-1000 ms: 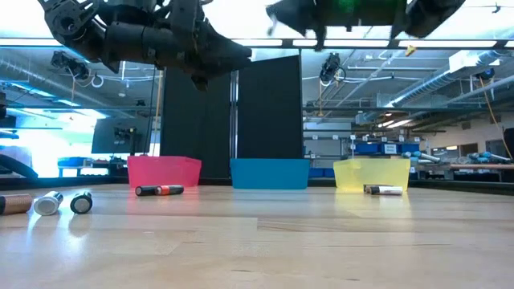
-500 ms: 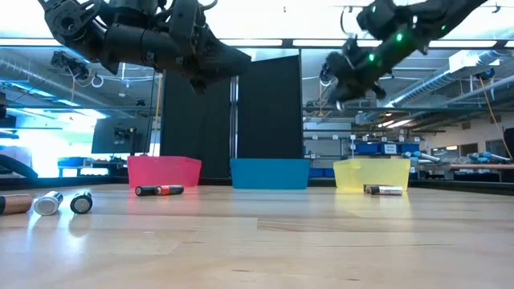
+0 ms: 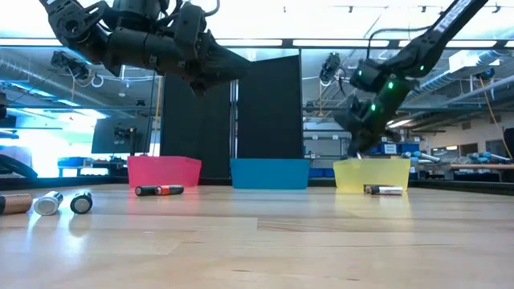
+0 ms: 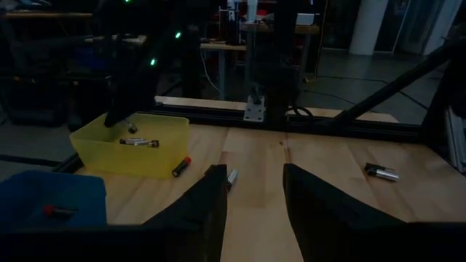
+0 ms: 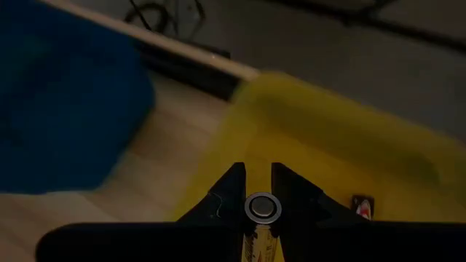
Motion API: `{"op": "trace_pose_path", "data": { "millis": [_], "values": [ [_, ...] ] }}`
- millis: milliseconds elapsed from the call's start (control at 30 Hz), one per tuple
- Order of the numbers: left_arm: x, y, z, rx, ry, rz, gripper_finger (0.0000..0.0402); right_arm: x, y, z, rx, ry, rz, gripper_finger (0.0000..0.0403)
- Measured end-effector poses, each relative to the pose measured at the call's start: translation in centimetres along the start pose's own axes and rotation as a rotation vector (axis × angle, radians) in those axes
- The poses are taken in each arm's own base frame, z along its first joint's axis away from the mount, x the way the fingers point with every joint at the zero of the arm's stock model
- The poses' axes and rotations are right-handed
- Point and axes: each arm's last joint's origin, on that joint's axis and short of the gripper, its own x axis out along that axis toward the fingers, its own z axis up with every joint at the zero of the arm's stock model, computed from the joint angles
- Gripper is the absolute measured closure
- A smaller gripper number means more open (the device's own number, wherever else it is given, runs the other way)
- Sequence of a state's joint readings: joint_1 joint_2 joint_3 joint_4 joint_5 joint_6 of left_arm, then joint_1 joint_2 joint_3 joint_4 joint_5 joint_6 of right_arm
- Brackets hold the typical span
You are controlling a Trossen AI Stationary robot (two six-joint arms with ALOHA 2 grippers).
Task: Sort batteries
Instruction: Put the silver battery into the yellow bin, then put the orange battery into the blue bin
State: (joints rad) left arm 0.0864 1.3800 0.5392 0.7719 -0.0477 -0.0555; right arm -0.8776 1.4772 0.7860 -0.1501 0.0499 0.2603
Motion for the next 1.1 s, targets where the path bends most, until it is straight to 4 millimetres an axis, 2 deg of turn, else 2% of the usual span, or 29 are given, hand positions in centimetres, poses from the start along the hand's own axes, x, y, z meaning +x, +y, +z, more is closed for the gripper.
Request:
{"op": "trace_pose_path", "data": {
  "millis": [233,567,633,767,900,1100],
  "values": [
    [0.0,0.0,-0.3,0.001,0.031,0.002,0.0259,2.4,-1.1,-1.1,0.023,0.103,-0.030,0.0344],
    [0.0,0.0,-0.4,0.001,0.043,0.003,0.0259,3.8,-1.4,-2.0,0.023,0.162,-0.048,0.0343],
    [0.0,0.0,-0.4,0.001,0.043,0.003,0.0259,3.8,-1.4,-2.0,0.022,0.160,-0.047,0.0326],
    [0.0,0.0,-0.4,0.001,0.043,0.003,0.0259,3.5,-1.3,-1.7,0.007,0.140,-0.042,0.0274],
    [0.0,0.0,-0.4,0.001,0.043,0.003,0.0259,2.7,-1.3,-1.2,-0.008,0.105,-0.064,0.0240],
    [0.0,0.0,-0.5,0.001,0.047,0.003,0.0259,-0.5,-0.7,-0.2,-0.075,0.035,-0.029,0.0219]
  ]
}}
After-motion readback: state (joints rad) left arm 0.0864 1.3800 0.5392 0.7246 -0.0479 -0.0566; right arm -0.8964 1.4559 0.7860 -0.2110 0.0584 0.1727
